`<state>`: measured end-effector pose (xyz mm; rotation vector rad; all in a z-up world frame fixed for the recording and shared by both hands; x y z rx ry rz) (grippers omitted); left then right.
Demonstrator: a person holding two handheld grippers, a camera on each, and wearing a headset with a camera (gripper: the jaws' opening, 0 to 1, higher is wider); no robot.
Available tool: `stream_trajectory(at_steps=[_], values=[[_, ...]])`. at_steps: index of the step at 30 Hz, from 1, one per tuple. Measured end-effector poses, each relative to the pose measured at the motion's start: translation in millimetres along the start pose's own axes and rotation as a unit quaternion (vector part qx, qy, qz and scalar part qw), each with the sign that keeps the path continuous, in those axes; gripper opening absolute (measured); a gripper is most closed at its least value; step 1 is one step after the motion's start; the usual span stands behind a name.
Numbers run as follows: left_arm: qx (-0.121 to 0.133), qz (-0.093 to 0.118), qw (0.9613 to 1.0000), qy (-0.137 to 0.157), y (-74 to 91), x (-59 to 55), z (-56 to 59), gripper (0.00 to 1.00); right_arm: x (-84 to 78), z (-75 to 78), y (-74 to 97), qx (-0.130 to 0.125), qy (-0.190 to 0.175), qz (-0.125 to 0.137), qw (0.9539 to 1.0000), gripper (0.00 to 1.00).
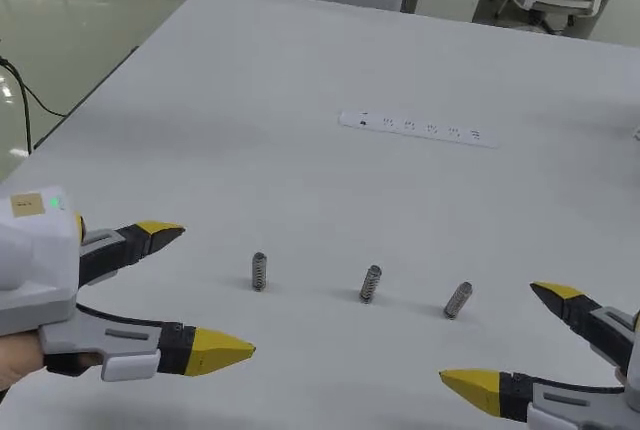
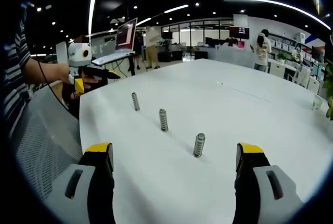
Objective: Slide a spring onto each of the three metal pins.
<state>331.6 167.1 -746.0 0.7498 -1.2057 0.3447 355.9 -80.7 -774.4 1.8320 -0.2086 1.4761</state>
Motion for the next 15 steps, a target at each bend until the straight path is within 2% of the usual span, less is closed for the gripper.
stream_trajectory(at_steps=[15], values=[[-0.004, -0.004, 1.0000, -0.002, -3.9, -0.4, 1.0, 0.98, 2.2, -2.4, -0.7, 0.003, 0.004, 0.000, 1.0000, 0.98]])
Point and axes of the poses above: the centre of the closed fingertips' face, and the gripper's own axes: y roughly backward along the fingers, z roughly to its right, x roughly out of its top, the point moved 1 cm from there along y, roughly backward along the fingers, and after that the axes turned 1 degree about x, right-handed, at the moved point
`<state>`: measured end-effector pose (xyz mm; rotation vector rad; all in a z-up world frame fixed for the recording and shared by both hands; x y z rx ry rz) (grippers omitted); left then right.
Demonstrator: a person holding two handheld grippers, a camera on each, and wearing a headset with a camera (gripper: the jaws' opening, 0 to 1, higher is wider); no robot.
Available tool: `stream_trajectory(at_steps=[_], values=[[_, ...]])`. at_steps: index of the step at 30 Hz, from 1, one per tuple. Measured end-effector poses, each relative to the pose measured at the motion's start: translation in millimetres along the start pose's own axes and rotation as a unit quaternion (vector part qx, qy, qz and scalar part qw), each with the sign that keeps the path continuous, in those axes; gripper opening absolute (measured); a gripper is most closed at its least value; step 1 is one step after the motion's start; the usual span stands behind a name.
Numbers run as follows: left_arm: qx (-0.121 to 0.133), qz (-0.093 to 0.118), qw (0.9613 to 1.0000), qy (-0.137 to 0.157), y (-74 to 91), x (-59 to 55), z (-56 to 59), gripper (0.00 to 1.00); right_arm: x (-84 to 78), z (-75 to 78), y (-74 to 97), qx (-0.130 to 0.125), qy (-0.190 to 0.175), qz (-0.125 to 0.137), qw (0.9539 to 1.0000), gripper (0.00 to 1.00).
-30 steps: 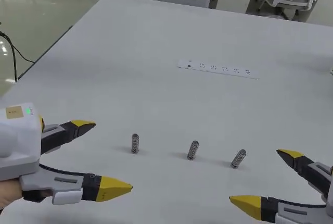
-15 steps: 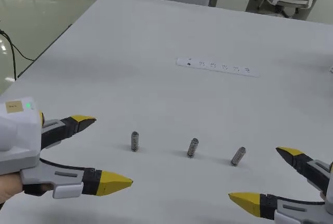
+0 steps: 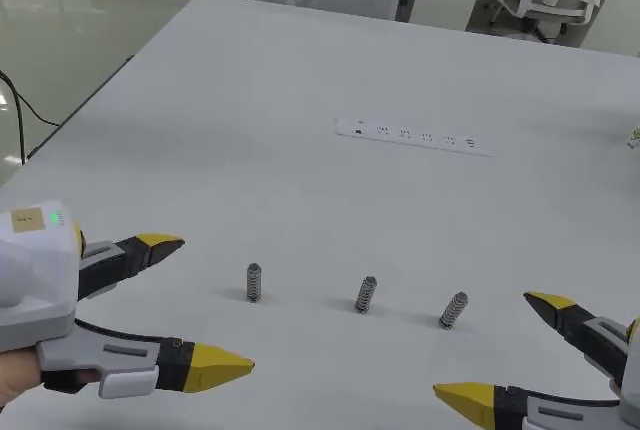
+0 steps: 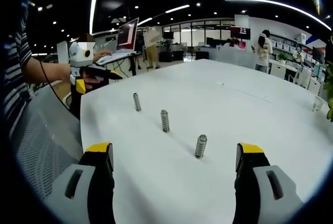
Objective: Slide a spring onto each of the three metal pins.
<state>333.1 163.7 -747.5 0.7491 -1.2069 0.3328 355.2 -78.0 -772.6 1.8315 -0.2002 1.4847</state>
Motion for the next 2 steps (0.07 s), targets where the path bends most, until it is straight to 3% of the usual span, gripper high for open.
stream_trajectory(at_steps=[2], values=[[0.002, 0.000, 1.0000, 0.003, 0.3, -0.1, -1.0, 0.98, 0.1, 0.3, -0.6, -0.001, -0.003, 0.000, 1.0000, 0.98]])
Point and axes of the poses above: the centre of the closed fingertips' face, and the gripper's own axes: y roughly backward along the fingers, z roughly to its right, x roughly out of its top, the point moved 1 cm from there along y, roughly backward along the fingers, and after that the axes turned 1 degree about x, right-handed, at the moved point
